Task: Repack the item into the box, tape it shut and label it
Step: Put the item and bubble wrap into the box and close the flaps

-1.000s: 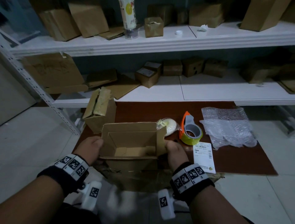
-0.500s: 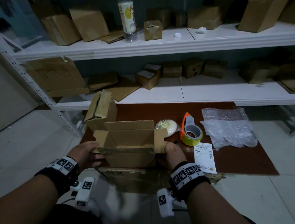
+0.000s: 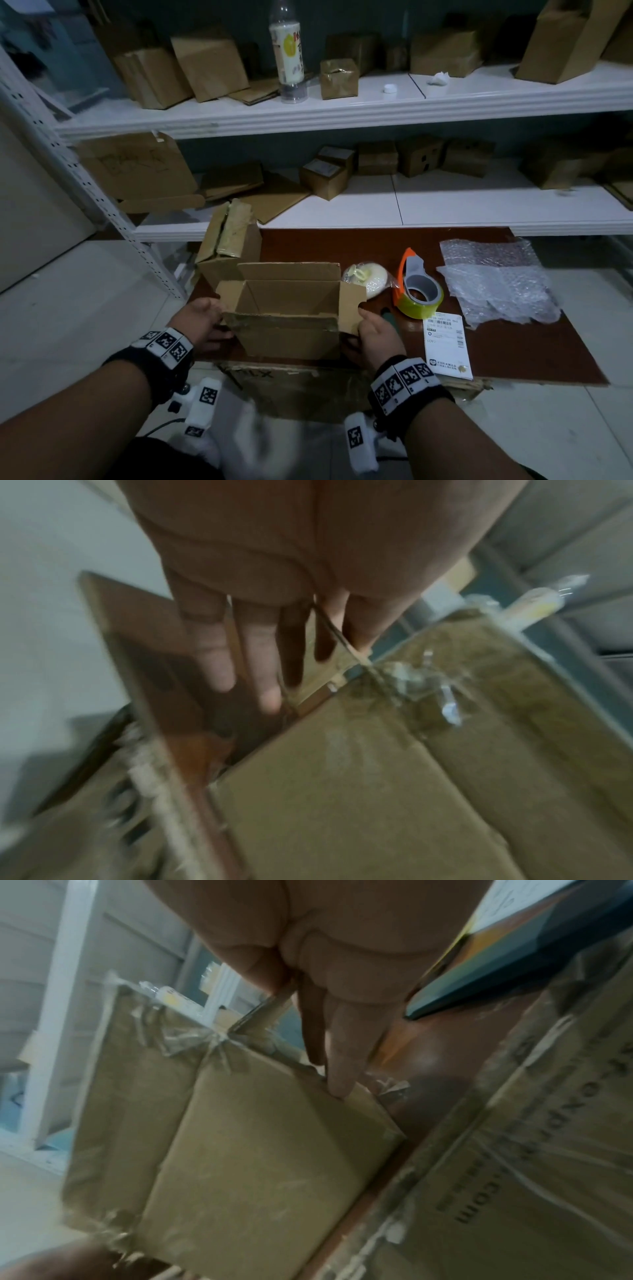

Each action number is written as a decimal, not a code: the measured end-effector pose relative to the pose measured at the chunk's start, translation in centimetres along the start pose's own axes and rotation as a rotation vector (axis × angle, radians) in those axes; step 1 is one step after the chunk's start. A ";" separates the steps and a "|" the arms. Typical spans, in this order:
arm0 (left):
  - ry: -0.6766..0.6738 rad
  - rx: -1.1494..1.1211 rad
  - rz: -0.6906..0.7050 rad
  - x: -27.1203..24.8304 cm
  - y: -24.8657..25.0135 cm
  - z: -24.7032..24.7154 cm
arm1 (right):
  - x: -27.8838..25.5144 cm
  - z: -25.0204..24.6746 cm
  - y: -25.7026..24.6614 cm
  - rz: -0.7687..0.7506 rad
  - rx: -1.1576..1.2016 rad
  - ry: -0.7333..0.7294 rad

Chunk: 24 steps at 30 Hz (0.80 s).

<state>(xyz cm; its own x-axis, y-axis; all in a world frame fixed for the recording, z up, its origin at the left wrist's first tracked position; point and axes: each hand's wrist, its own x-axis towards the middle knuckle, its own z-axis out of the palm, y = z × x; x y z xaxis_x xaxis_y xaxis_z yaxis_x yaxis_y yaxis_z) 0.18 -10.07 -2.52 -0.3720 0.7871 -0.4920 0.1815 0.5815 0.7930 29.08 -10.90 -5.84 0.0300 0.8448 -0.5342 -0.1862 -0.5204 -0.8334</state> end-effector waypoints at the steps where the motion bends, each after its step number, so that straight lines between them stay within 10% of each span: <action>1: 0.068 0.023 0.056 0.1 0.2 -0.1 | 0.0 -0.1 -0.1 -0.017 0.034 -0.007; 8: 0.304 0.134 0.433 -3.5 5.7 -0.7 | -0.1 -1.0 -1.8 -0.115 0.154 -0.014; 16: 0.121 0.512 0.701 -7.5 14.5 5.2 | 0.9 -2.9 -2.1 -0.113 0.164 0.059; 24: -0.017 0.665 0.566 -1.6 18.7 13.2 | 3.8 -5.8 -1.9 0.084 0.328 0.066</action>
<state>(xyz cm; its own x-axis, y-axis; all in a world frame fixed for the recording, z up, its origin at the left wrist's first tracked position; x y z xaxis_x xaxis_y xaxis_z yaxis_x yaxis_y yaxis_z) 16.14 2.28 8.34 -0.0522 0.9939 -0.0972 0.8304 0.0973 0.5485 35.21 -7.42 -7.13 0.0630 0.7854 -0.6158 -0.4966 -0.5105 -0.7020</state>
